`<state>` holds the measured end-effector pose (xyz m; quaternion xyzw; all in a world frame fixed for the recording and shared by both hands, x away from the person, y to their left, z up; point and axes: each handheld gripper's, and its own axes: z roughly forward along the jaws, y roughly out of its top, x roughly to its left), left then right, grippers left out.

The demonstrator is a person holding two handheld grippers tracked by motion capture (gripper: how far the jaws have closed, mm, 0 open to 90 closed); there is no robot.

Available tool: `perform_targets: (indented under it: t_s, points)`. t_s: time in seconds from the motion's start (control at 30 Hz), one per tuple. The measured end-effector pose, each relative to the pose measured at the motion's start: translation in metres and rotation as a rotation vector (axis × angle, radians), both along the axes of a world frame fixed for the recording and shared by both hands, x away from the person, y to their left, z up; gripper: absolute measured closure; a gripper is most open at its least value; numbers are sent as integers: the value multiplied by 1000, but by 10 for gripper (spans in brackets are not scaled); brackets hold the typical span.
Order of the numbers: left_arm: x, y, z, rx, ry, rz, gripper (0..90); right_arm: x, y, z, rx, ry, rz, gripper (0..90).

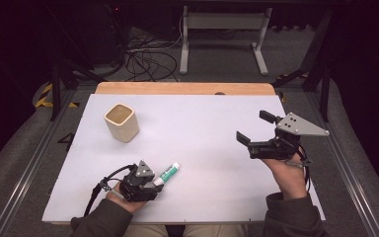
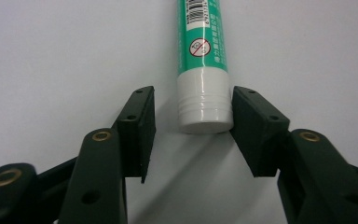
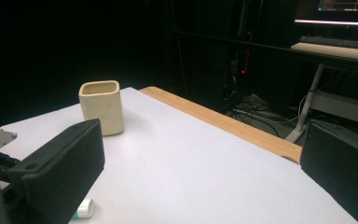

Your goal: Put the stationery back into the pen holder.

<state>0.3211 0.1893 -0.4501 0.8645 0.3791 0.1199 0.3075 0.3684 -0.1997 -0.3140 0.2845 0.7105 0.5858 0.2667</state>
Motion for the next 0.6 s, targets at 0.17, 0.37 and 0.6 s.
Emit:
perform_targets:
  t_s: [0.17,0.37,0.6]
  points:
    - [1,2,1,-29,12,-9,626,0,1,0,-3,4,5,3]
    - [1,1,1,-19,4,-14,647,0,2,0,-3,1,8,3]
    - [-1,2,7,-22,-35,-19,649,0,2,0,-2,1,9,3]
